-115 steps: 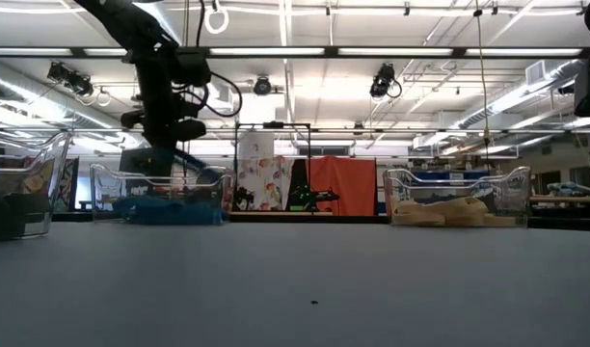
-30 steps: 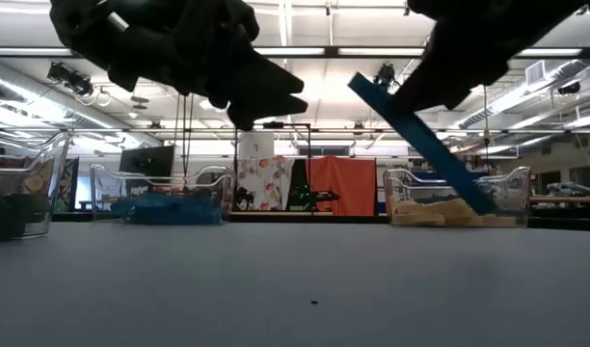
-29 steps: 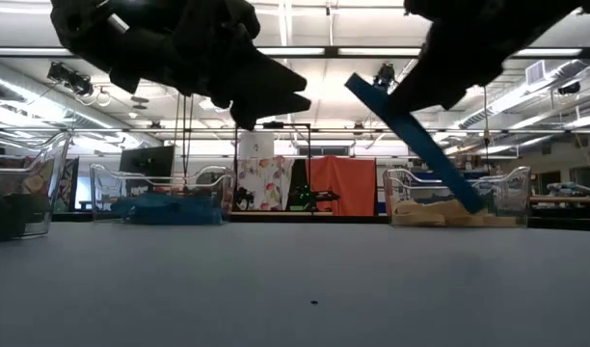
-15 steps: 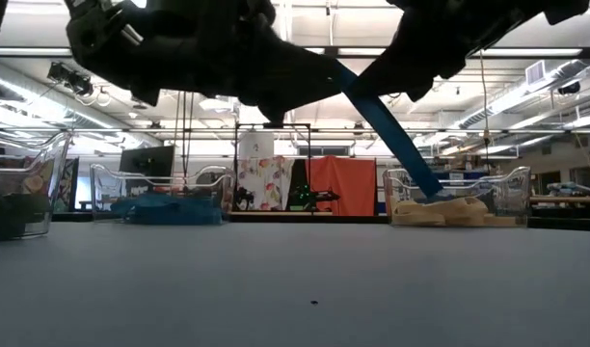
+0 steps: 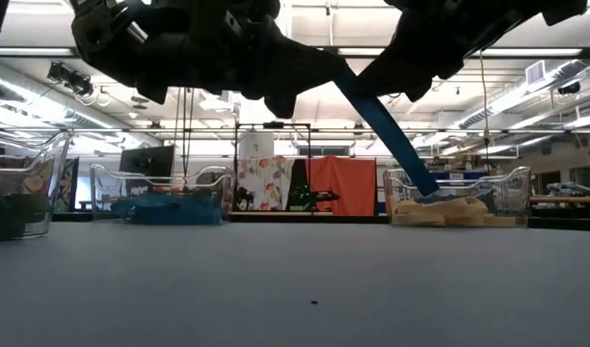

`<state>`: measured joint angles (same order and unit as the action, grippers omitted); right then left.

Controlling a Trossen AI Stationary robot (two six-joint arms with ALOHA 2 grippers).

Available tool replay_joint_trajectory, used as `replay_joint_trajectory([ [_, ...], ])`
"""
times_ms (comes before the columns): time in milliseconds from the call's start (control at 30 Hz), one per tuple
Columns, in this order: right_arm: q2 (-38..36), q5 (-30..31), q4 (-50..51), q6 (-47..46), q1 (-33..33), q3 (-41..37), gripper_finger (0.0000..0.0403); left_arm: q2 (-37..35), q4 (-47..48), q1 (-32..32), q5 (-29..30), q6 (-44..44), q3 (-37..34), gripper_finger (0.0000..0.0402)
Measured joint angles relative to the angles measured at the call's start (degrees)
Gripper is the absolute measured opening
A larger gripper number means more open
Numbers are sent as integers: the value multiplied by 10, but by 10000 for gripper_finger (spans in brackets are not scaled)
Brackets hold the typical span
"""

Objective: Sort rubber bands into baskets
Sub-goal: Put the blue rubber band into the top left transparent bin

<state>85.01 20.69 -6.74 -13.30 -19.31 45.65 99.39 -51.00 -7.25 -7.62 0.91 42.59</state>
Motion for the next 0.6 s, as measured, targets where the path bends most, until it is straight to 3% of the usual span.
replay_joint_trajectory([
  [67,0,-1,1,-1,0,0,15,0,0,0,-8,-1,0,13],
  [333,0,9,38,-19,-1,0,91,-12,21,9,10,-18,0,14],
  [600,-5,9,168,-116,-16,0,155,-90,173,38,83,-28,-1,12],
])
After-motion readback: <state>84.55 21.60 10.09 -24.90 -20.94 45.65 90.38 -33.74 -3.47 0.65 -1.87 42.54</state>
